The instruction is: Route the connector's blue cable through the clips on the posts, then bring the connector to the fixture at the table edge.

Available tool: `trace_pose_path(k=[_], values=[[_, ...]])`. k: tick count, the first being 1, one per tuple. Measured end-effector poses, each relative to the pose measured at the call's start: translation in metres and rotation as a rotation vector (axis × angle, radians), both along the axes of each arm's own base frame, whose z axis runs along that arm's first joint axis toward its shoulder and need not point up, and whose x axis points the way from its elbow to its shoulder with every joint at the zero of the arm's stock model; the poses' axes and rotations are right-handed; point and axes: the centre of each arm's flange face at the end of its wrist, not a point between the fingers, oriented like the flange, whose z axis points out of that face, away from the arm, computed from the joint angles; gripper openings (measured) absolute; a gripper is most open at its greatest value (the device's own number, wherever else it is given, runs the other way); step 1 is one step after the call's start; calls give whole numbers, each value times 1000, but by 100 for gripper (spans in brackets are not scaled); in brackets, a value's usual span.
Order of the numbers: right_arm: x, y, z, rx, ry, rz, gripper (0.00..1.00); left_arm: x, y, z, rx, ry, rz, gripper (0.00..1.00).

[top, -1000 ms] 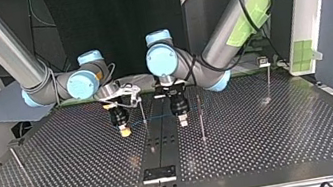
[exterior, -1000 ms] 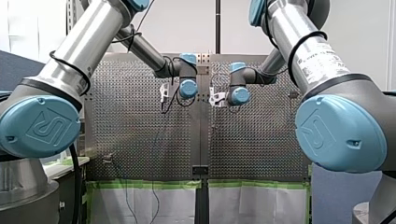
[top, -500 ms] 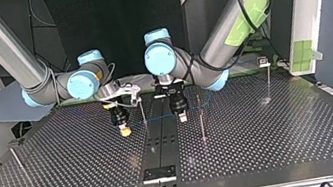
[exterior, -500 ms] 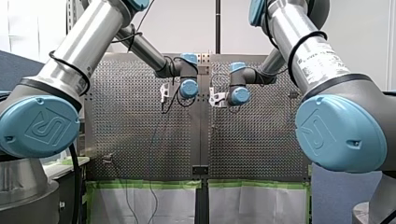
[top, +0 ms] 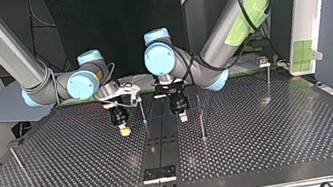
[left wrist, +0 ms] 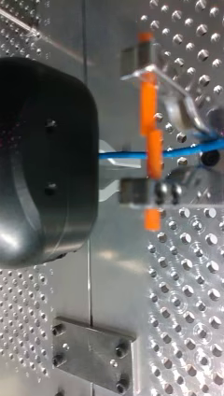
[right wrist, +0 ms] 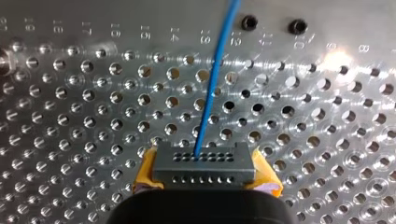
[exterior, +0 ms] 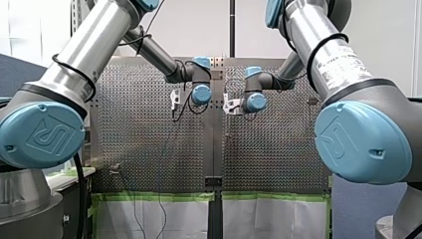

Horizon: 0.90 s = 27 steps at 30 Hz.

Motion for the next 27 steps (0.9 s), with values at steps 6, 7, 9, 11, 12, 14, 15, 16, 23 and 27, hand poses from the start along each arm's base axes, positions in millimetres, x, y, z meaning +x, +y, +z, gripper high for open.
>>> trace_pose_path(k=[6,7,9,11,12,14,15,16,23,27], values=[[0,0,0,-1,1,1,0,-1,1,0,-3,6,1,42],[0,0,0,-1,1,1,0,-1,1,0,-3,6,2,42],[0,0,0,-1,1,1,0,-1,1,0,-4,6,1,38],[0,0,0,-2,1,1,0,-1,0,0,-4,7,-1,38],[0,0,0,-2,1,1,0,-2,0,0,-5,6,-3,38],[0,0,0,-2,1,1,0,-3,-2,0,-8,6,-8,38],[0,0,0,-2,1,1,0,-3,-2,0,-10,6,-9,38],[0,0,0,-3,1,1,0,-3,-3,0,-12,6,-10,38],[0,-1,1,-6,2,0,0,-7,-5,-1,-30,16,-15,41],[-1,-1,1,-7,1,-2,0,-10,-5,-1,-27,27,-16,41]])
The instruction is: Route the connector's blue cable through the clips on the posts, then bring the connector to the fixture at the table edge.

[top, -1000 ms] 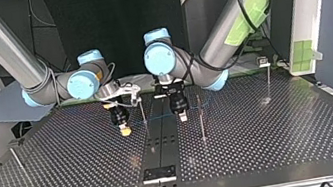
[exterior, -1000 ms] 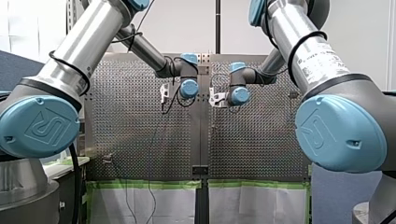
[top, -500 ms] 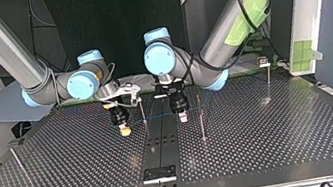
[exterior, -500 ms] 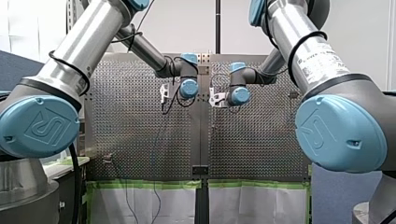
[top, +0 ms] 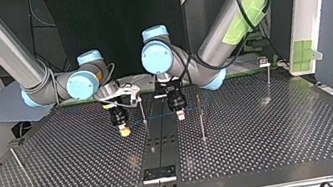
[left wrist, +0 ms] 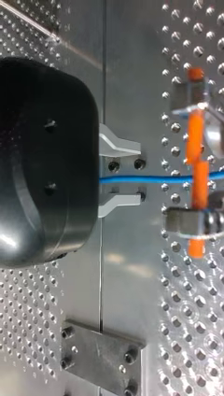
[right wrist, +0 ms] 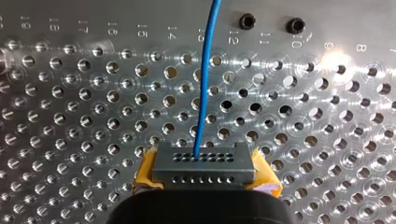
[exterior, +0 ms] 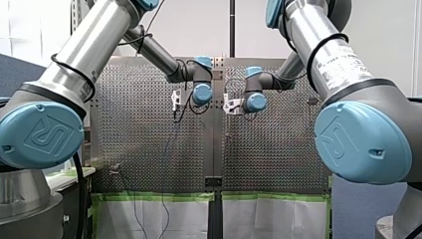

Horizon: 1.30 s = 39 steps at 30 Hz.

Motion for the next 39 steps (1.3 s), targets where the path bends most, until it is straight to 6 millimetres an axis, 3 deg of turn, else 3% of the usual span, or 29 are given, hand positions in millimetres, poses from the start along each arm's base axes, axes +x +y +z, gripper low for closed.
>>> trace_pose_path(k=[10,19,21,25,27,29,39], values=[[-1,-1,0,-4,-2,-2,0,-3,-1,5,0,-3,-2,41],[-1,-1,0,-4,-2,-2,0,-4,-2,6,3,-4,-4,30],[-1,-1,0,-4,-2,-2,0,-4,-2,6,4,-4,-5,22],[0,-1,0,-3,-2,-1,0,-4,-3,6,4,-4,-6,16],[0,-1,0,-2,-1,-1,0,-5,-3,6,5,-3,-6,5],[0,-1,0,-2,-1,-1,0,-5,-3,6,5,-3,-6,1],[0,0,0,1,0,0,0,-6,-4,6,6,-4,-8,1]])
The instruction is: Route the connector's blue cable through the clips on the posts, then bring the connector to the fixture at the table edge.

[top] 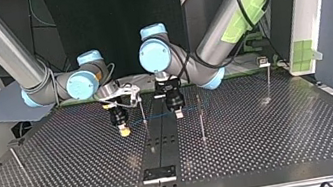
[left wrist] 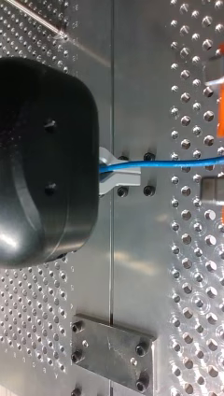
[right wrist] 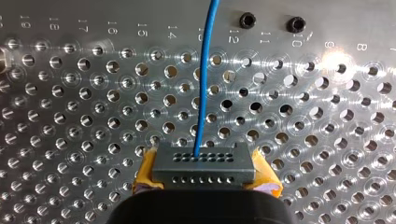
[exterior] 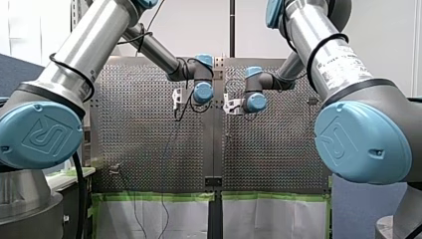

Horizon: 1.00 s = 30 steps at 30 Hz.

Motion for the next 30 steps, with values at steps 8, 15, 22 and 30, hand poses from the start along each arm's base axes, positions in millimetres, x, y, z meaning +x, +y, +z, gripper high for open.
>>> trace_pose_path(k=[8,15,22,30], values=[[0,1,0,3,2,1,0,-3,-3,-1,2,0,-7,1],[-4,3,-5,28,31,-4,0,-11,-13,-4,13,-6,-26,1],[-15,10,-23,73,72,-32,0,-22,-17,-26,36,2,-48,1],[-20,19,-38,107,99,-34,0,-34,-23,-62,59,26,-64,1]])
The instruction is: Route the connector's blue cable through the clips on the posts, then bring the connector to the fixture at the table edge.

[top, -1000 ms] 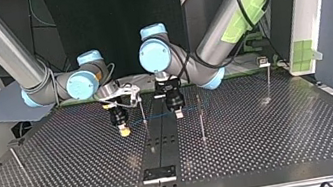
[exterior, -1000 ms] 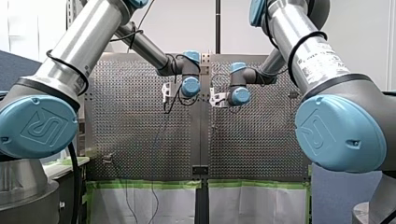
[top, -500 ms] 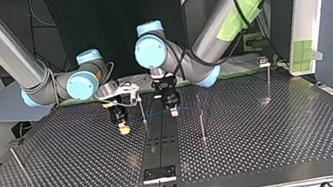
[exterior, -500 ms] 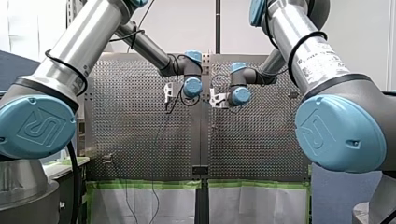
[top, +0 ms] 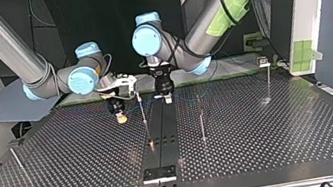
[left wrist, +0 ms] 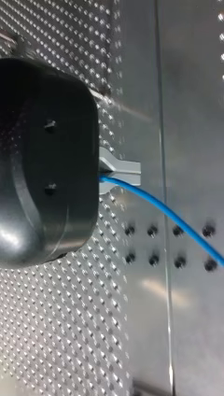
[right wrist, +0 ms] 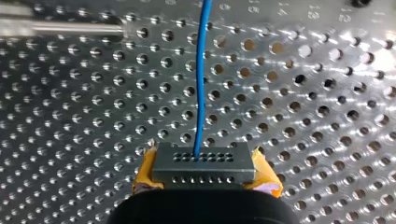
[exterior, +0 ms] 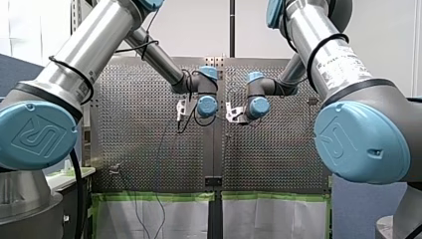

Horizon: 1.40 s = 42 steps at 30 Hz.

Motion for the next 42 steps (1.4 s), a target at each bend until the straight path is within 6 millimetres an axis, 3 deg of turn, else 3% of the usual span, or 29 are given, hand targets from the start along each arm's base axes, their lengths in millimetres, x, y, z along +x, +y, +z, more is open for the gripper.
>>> trace_pose_path(k=[9,22,34,42], values=[[1,9,-4,14,30,4,0,-9,-6,-35,22,29,-13,1],[-5,35,20,-12,11,3,0,-20,-9,-48,8,28,-17,1],[-10,56,15,-14,-1,-6,0,-40,2,-75,17,51,-22,1],[-11,76,-6,-5,4,-4,0,-41,1,-85,12,65,-31,1]])
